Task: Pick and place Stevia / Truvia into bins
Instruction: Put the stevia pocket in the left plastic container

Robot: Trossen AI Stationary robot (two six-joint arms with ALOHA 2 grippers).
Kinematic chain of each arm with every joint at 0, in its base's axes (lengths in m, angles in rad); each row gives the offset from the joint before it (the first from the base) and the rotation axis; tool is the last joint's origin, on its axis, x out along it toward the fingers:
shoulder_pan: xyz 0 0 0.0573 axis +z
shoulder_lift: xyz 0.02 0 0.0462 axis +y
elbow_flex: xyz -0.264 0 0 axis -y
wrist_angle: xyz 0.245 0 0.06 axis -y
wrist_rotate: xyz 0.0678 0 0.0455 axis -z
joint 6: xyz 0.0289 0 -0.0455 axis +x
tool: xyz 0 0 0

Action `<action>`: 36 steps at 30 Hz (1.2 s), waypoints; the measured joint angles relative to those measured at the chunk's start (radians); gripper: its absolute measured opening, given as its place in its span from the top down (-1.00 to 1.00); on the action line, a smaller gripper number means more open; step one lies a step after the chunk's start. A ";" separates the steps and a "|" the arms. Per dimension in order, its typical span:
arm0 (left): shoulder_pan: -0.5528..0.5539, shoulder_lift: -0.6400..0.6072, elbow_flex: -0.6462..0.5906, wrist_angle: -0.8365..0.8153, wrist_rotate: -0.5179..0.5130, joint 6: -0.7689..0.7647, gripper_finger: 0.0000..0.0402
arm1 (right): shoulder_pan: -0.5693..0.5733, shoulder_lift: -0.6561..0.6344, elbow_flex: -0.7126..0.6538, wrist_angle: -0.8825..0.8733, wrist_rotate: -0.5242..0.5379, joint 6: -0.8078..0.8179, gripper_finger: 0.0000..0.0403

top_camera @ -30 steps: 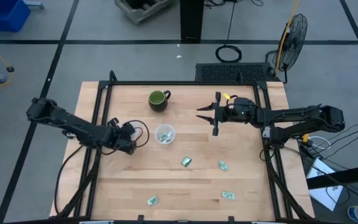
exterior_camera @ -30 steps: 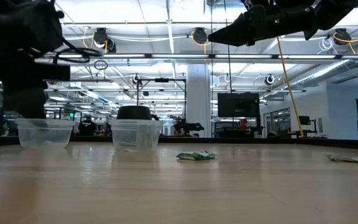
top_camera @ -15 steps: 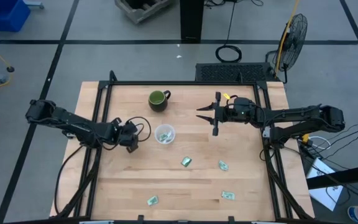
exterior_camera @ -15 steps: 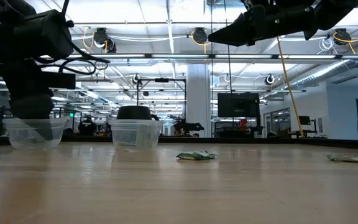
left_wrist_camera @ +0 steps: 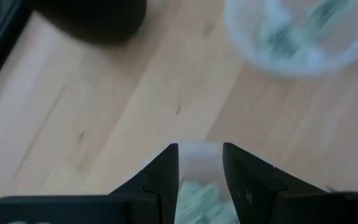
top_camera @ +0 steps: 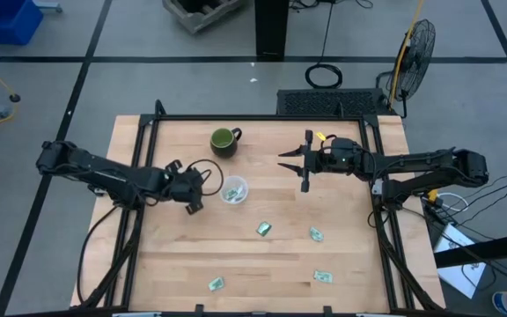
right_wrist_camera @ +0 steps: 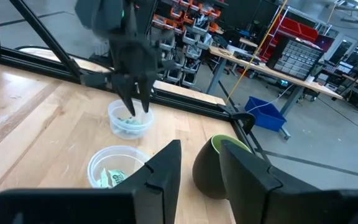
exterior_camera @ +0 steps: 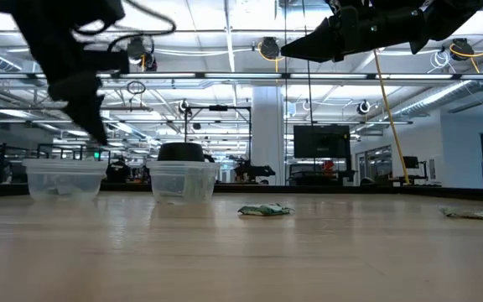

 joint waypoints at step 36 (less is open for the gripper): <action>-0.463 0.457 0.099 0.800 0.310 0.078 0.35 | 0.000 0.000 0.000 -0.014 0.000 0.001 0.48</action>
